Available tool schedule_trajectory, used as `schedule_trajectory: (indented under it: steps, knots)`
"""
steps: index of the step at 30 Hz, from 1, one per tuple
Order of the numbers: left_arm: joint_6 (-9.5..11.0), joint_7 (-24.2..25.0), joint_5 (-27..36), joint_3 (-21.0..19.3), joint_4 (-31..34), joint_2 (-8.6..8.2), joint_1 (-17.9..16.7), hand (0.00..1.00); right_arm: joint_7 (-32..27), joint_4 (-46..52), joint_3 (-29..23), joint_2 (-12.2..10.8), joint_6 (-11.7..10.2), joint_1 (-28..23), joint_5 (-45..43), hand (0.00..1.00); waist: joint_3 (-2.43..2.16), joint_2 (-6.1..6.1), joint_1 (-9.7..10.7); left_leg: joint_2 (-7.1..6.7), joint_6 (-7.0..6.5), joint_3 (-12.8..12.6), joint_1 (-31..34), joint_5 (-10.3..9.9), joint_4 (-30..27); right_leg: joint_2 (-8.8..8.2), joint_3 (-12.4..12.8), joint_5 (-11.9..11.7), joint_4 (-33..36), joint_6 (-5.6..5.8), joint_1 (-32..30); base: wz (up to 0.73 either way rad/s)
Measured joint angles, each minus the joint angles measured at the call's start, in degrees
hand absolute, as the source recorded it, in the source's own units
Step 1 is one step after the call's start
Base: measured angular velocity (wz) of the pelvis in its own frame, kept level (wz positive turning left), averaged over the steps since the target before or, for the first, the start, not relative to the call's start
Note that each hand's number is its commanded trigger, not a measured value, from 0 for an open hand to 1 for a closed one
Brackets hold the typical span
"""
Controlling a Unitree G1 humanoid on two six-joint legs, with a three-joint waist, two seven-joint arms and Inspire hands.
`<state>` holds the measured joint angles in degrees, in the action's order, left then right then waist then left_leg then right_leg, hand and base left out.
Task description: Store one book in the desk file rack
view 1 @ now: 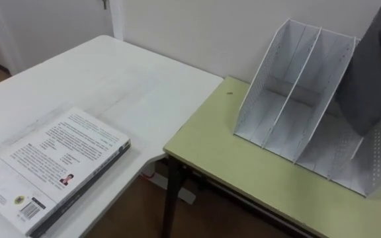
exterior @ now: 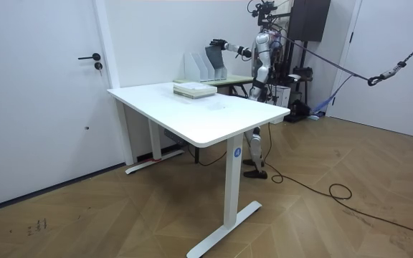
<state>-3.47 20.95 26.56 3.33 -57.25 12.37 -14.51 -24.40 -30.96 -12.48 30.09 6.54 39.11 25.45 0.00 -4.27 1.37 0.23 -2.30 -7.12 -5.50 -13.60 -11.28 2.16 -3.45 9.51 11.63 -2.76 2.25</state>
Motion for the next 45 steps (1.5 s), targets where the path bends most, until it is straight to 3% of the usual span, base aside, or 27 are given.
schedule_trajectory:
  steps: [16,39,45]
  knots:
    - [-0.3,-0.1,0.0,0.0,0.0,0.0,0.0,0.0,0.0,0.0,0.0,1.1,0.0,1.6,0.1,0.0,-0.28,0.35,-0.1,0.0,0.05,1.2,-0.1,0.0,-0.2,-0.06,-1.3,0.0,-0.2,-0.01,0.7,0.03]
    - [-0.3,-0.3,0.0,0.0,0.1,0.09,0.0,0.0,0.3,0.0,0.4,1.3,0.0,1.6,1.3,0.0,-0.2,0.34,-0.2,0.03,0.04,1.2,-0.1,0.1,-0.3,-0.1,-1.4,0.0,-0.2,-0.02,0.7,0.0]
    - [-0.3,-0.5,0.3,0.2,0.0,0.35,0.1,0.0,4.2,4.6,2.9,1.3,0.0,1.6,4.0,0.0,-0.16,0.28,-0.2,0.03,0.04,1.0,-0.1,0.1,-0.3,-0.12,-1.2,0.0,-0.1,-0.03,0.6,0.0]
